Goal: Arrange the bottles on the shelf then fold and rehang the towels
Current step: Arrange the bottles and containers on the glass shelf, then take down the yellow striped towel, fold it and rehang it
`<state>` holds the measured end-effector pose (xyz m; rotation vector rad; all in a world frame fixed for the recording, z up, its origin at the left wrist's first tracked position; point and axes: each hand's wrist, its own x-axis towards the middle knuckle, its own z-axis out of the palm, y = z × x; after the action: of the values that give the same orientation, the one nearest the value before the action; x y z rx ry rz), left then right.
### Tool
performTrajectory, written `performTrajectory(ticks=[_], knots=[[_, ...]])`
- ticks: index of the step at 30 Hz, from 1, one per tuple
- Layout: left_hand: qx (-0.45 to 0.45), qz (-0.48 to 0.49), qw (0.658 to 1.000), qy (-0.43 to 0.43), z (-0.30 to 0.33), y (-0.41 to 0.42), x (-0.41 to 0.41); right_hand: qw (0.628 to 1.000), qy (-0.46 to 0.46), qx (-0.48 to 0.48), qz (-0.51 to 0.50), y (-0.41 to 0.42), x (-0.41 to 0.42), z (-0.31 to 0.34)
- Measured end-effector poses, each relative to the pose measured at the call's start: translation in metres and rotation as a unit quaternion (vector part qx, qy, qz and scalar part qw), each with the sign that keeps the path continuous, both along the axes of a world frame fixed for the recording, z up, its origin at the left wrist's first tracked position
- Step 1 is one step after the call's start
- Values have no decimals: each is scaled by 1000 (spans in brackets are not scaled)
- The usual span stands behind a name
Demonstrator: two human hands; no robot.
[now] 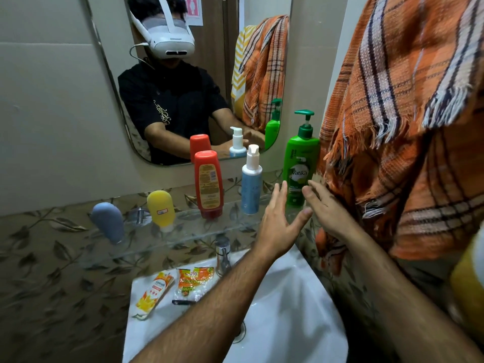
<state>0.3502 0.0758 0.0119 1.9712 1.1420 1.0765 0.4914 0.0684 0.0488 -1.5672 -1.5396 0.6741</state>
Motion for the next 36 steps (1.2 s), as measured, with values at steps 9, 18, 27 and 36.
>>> performTrajectory(ticks=[9, 18, 27, 36], knots=[[81, -35, 992, 94, 16, -46, -53, 966, -236, 96, -50, -71, -39, 20], [237, 14, 938, 250, 40, -120, -129, 817, -514, 138, -221, -185, -89, 37], [345, -2, 908, 237, 104, -190, -119, 757, -542, 183, -315, -288, -83, 101], [413, -46, 885, 211, 163, -242, -50, 716, -544, 168, -404, -362, -34, 165]])
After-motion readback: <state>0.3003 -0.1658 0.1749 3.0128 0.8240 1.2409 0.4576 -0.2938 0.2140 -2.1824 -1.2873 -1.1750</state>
